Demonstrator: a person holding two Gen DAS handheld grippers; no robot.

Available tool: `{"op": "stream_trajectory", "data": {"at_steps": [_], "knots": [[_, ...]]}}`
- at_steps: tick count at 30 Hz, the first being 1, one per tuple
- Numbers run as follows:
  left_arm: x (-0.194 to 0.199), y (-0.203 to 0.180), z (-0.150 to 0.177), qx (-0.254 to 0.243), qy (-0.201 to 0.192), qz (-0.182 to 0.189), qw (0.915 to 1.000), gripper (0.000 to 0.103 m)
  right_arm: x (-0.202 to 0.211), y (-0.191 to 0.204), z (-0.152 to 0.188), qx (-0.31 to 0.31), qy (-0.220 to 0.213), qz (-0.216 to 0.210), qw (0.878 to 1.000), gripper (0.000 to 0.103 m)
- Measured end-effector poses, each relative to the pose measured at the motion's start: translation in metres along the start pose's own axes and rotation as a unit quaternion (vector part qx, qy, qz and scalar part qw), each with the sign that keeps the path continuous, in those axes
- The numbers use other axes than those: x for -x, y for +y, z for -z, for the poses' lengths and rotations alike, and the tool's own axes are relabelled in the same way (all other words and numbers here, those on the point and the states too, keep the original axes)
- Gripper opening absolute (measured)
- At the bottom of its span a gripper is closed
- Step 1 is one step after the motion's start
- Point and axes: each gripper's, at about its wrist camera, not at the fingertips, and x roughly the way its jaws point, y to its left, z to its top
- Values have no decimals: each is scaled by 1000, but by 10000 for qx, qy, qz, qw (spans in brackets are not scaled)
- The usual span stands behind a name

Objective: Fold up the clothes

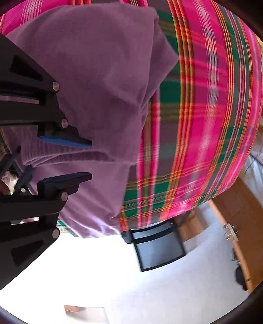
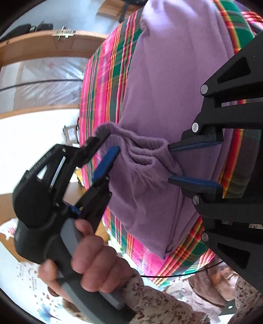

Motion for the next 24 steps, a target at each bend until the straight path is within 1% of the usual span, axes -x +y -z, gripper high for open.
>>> {"op": "stream_trajectory", "data": {"at_steps": [4,9,11,13,14,15,17,18,20,24], "knots": [[6,1,2,-23,-70,97,9999,25,8,-14,-4,-358,-77,-102,9993,28],[35,21,14,114,-399,82,9991,25,9,-33,-15,-962,-64,-444,9944,29],[46,34,23,235,-522,89,9983,25,11,-39,-15,-1217,-65,-701,9901,29],[57,48,32,411,-658,104,9969,25,7,-50,-18,-1571,-28,-1030,9822,32],[62,56,37,515,-730,102,9960,25,4,-56,-20,-1793,9,-1228,9761,40],[67,64,43,611,-799,97,9949,25,1,-63,-21,-2043,56,-1447,9681,50],[73,79,53,798,-907,74,9926,25,-6,-72,-25,-2395,77,-1776,9545,55],[75,86,58,860,-933,58,9919,25,-10,-74,-26,-2487,117,-1856,9506,56],[76,99,67,1008,-945,46,9904,25,-17,-76,-28,-2563,226,-1855,9484,56],[74,126,83,1281,-885,139,9877,25,-34,-69,-29,-2483,576,-1746,9511,56]]}}
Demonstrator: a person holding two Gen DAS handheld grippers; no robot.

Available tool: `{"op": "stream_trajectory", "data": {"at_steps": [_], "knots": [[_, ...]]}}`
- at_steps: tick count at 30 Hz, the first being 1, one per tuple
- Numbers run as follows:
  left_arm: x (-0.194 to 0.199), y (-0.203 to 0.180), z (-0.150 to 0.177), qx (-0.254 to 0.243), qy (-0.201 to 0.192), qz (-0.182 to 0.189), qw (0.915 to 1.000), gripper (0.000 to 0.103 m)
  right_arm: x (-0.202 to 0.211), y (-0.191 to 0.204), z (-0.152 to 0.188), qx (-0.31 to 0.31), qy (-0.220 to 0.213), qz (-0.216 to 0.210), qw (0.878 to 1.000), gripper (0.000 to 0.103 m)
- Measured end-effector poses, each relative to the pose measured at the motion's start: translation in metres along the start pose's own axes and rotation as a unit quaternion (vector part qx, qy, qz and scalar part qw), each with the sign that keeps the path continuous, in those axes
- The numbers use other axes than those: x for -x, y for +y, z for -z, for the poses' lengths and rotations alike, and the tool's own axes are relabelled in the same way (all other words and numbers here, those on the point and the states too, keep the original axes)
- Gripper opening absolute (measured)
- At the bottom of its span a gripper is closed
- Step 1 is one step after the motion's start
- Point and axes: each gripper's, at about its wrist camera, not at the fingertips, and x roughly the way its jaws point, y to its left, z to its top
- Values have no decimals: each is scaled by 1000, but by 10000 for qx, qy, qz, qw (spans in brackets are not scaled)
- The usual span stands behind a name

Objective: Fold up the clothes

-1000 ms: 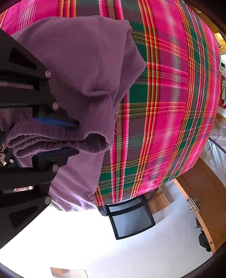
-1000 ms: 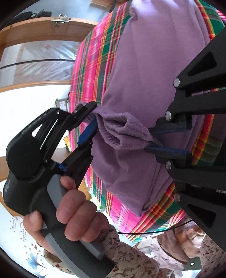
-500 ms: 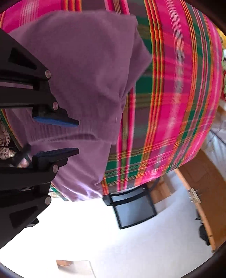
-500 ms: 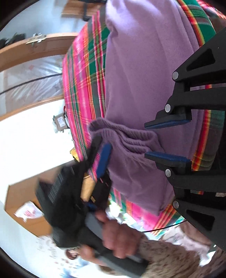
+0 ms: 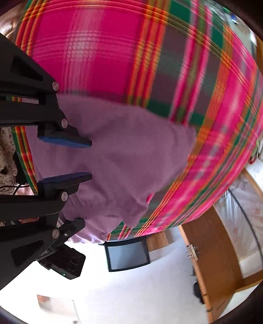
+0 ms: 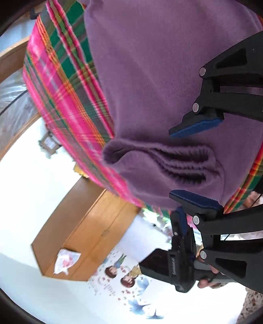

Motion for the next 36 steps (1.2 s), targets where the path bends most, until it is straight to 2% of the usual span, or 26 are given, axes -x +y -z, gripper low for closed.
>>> {"op": "stream_trajectory", "data": {"at_steps": [2,7,9,11,12,18,24,27,31,36], "knots": [[-1,10,6,80,64,81,9999,25,-6,4,-1,100,68,112,9999,56],[5,26,16,220,70,333,9992,25,-15,13,5,201,255,85,9994,55],[9,30,18,230,38,335,9992,25,-16,16,9,263,315,154,9990,32],[11,31,19,217,32,360,9991,25,-15,17,11,275,344,169,9989,23],[11,32,19,208,42,371,9991,25,-12,17,11,242,333,109,9991,21],[12,36,19,186,148,521,9984,25,3,13,10,-120,327,-237,9991,21],[13,42,20,269,172,688,9971,25,-5,3,18,-236,514,302,9979,23],[13,39,21,204,177,664,9974,25,-1,8,18,1,428,512,9978,28],[16,31,19,14,174,537,9984,25,3,15,10,166,328,722,9967,29],[30,20,3,-243,-116,485,9985,25,14,15,-7,315,-79,1030,9942,30]]}}
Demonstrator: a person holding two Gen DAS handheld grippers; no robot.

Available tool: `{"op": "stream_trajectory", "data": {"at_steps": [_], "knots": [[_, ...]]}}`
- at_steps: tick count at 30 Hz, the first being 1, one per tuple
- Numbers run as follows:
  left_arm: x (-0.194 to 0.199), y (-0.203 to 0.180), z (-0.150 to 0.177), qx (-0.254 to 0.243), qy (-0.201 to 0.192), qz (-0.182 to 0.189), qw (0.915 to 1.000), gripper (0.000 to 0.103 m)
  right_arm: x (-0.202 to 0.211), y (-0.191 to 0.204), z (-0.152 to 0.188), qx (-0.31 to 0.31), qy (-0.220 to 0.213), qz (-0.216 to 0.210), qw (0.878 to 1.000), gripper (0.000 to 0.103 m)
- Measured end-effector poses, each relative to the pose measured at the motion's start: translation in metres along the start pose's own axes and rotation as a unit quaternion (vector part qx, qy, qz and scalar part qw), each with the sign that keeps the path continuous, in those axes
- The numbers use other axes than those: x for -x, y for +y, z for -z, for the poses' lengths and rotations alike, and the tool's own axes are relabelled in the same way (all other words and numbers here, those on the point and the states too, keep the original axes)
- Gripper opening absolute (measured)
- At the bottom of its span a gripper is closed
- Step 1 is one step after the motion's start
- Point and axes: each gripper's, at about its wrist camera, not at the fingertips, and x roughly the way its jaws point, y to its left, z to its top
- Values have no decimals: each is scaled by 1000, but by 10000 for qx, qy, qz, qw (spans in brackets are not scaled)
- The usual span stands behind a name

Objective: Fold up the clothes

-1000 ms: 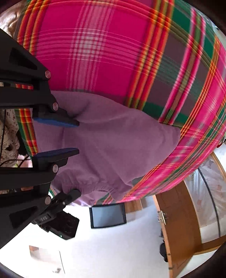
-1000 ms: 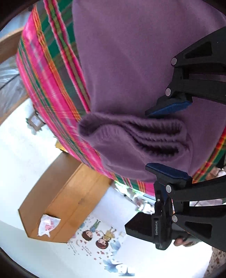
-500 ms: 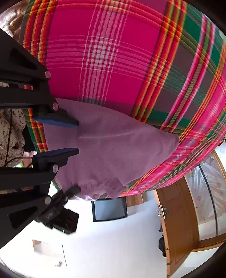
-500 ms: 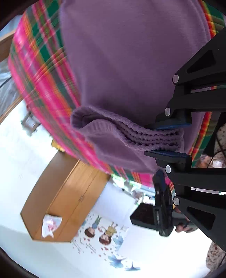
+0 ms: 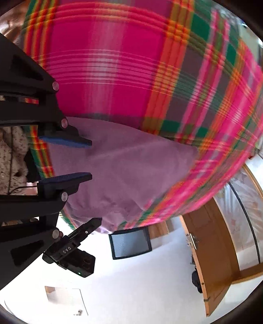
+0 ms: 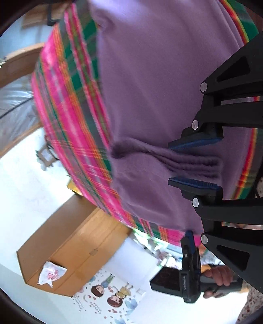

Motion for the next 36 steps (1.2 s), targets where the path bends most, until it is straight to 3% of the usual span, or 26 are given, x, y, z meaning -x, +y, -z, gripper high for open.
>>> {"op": "stream_trajectory", "data": {"at_steps": [7,13,20,22,23,25,32,36], "knots": [[-12,-21,-54,8,-294,-173,9994,30,-8,-4,-36,83,-237,-225,9994,31],[-43,-29,-86,46,-100,-235,9997,30,-34,-5,-48,169,113,-459,9987,31],[-65,-22,-100,309,41,-245,9992,30,-53,-12,-61,-40,195,-728,9971,31],[-67,-19,-102,333,18,-351,9988,29,-56,-11,-62,-76,155,-780,9968,24],[-68,-15,-104,412,-9,-381,9984,28,-56,-12,-64,-98,114,-767,9969,10],[-70,-7,-107,611,-54,-400,9973,20,-52,-16,-66,-163,34,-756,9970,7],[-75,-1,-107,745,-94,-264,9968,17,-54,-39,-61,-426,183,-620,9970,7],[-72,-3,-105,783,-183,-213,9965,18,-50,-33,-58,-212,153,-660,9975,8]]}}
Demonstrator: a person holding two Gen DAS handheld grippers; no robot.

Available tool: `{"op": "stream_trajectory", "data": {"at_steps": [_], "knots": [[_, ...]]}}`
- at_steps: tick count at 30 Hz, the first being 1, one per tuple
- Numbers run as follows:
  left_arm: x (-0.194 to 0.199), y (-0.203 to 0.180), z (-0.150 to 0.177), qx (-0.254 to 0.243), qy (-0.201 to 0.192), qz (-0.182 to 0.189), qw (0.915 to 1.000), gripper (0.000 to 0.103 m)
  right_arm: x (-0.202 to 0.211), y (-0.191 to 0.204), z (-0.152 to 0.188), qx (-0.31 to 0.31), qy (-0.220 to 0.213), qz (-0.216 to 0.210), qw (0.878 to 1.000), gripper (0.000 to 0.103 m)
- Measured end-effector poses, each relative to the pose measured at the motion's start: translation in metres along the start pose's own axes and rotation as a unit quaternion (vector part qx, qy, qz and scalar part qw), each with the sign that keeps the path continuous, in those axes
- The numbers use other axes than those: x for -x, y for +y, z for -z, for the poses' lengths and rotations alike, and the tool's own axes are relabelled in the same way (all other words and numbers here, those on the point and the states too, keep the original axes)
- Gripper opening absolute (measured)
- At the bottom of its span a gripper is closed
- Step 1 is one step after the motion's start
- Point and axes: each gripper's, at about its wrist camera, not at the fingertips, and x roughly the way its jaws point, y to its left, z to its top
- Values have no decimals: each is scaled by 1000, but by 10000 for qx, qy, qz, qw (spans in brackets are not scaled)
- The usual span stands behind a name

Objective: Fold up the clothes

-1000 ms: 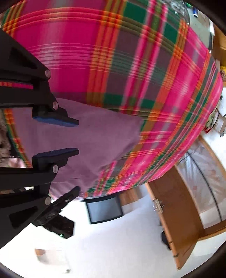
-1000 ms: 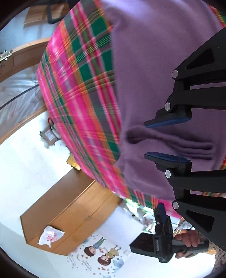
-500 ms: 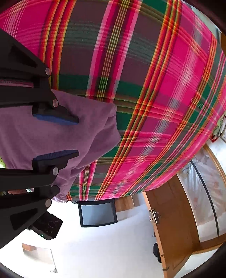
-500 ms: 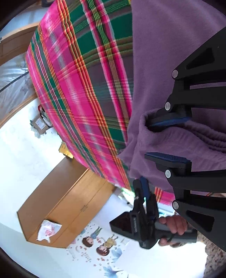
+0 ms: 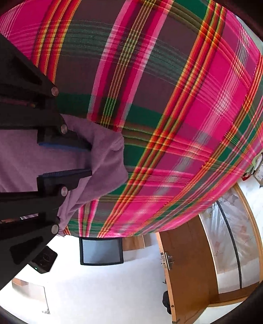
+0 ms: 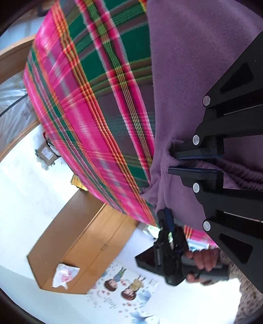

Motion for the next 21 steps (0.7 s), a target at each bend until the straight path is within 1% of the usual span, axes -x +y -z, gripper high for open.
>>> {"op": "stream_trajectory", "data": {"at_steps": [3,5,6,7,8,10,12,13,14,16,19,21], "knots": [[4,-3,-1,-5,-113,140,9998,18,7,12,4,510,-194,27,9985,8],[3,-7,-2,-54,-152,154,9998,21,14,21,6,888,-365,58,9954,8],[-1,-8,-3,-105,-98,119,9998,21,15,26,7,1112,-421,171,9928,7],[-4,-7,-4,-56,-59,111,9999,21,14,29,8,1265,-438,423,9901,7],[-7,-5,-4,24,-27,111,9999,21,12,29,8,1291,-383,626,9889,8],[-5,-4,-4,71,-56,174,9998,21,6,27,9,1276,-191,847,9880,8],[-4,-3,-4,79,-76,207,9997,21,4,26,12,1326,-1,1169,9842,20],[-4,-2,-4,81,-85,221,9997,21,7,27,14,1356,-42,1286,9824,23],[-4,-1,-5,90,-77,228,9997,21,10,29,15,1392,-77,1335,9812,25],[-4,1,-7,147,-67,258,9995,21,22,35,11,1491,-293,1358,9790,25],[-3,2,-6,184,-76,262,9995,21,24,48,2,1682,-474,1244,9767,25],[-3,1,-6,149,-83,230,9996,21,11,57,-4,1988,-293,1222,9719,25]]}}
